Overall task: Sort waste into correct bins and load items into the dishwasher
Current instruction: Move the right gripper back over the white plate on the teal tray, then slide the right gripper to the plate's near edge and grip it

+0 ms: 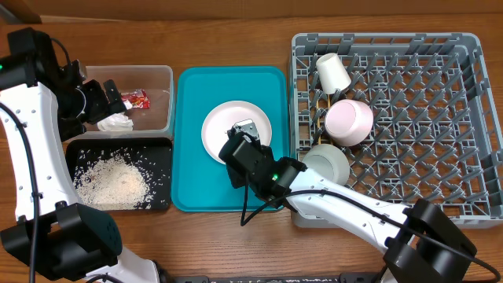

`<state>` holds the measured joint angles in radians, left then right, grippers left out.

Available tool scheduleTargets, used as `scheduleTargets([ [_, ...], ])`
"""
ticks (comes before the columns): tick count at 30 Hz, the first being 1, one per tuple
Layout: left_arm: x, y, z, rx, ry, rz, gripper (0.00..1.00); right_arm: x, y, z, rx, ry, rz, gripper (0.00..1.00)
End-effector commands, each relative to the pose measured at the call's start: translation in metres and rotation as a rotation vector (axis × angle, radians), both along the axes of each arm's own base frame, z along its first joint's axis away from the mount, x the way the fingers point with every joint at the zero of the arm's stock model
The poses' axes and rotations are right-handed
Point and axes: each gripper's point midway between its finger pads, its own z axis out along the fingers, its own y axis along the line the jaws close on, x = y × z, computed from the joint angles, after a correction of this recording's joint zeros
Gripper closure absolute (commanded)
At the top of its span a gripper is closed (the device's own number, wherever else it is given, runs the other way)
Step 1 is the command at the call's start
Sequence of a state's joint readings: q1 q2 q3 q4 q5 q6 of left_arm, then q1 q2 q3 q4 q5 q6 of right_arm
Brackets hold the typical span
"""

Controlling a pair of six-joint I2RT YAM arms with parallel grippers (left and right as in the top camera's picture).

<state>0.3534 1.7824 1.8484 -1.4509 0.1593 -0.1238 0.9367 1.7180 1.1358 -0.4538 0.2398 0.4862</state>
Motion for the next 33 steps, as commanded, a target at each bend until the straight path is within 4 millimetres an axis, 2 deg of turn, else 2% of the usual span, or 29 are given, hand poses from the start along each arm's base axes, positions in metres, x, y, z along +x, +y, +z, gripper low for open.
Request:
scheduleTargets([
  [1,0.002,-0.001,0.006,0.012,-0.017,-0.002,0.0,0.005,0.005,0.007,0.02,-0.019,-0.003,0.96],
  [7,0.002,-0.001,0.006,0.012,-0.017,-0.002,0.0,0.012,0.013,0.002,0.015,-0.052,0.034,0.96],
  [15,0.002,-0.001,0.006,0.012,-0.017,-0.002,0.0,0.025,0.012,-0.028,-0.01,-0.033,0.011,0.96],
  [26,0.002,-0.001,0.006,0.012,-0.017,-0.002,0.0,0.047,0.015,-0.057,0.006,-0.046,-0.024,0.96],
  [30,0.002,-0.001,0.006,0.012,-0.017,-0.002,0.0,0.043,0.017,-0.069,0.003,-0.015,-0.009,0.96],
  [33,0.002,-0.001,0.006,0.012,-0.017,-0.002,0.0,0.033,0.027,-0.071,0.045,0.042,0.04,0.96],
])
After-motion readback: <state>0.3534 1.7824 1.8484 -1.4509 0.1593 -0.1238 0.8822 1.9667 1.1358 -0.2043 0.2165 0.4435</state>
